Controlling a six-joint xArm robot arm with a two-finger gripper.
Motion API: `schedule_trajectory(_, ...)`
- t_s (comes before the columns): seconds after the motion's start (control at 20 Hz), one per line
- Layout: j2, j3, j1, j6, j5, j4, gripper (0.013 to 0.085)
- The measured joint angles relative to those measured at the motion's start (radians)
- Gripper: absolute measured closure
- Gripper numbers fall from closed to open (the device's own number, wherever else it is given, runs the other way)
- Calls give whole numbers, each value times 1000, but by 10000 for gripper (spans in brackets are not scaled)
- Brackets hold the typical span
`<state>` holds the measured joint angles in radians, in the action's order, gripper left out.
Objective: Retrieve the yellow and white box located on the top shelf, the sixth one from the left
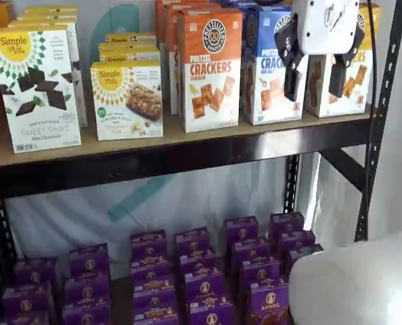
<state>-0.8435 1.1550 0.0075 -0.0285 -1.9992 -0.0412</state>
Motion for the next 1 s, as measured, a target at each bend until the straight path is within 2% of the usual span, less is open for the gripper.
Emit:
schedule_trajectory(0.05,-1,-2,-15,9,1,-17,130)
schedule_trajectory(0.1,-6,-7,-70,34,4,-74,130)
schedule_trajectory(0.15,-7,-9,-96,48,4,-105,130)
schedule_trajectory(0.35,-9,-10,-105,54,-2,-120,130)
schedule_trajectory(0.55,-10,-12,-91,55,21,-93,130)
schedule_trajectory(0.7,18,11,-86,77,65,-28,130)
schedule_trajectory(0.85,64,47,-122,124,97,8,130)
schedule_trajectory(1.0,121,92,-181,186,120,19,130)
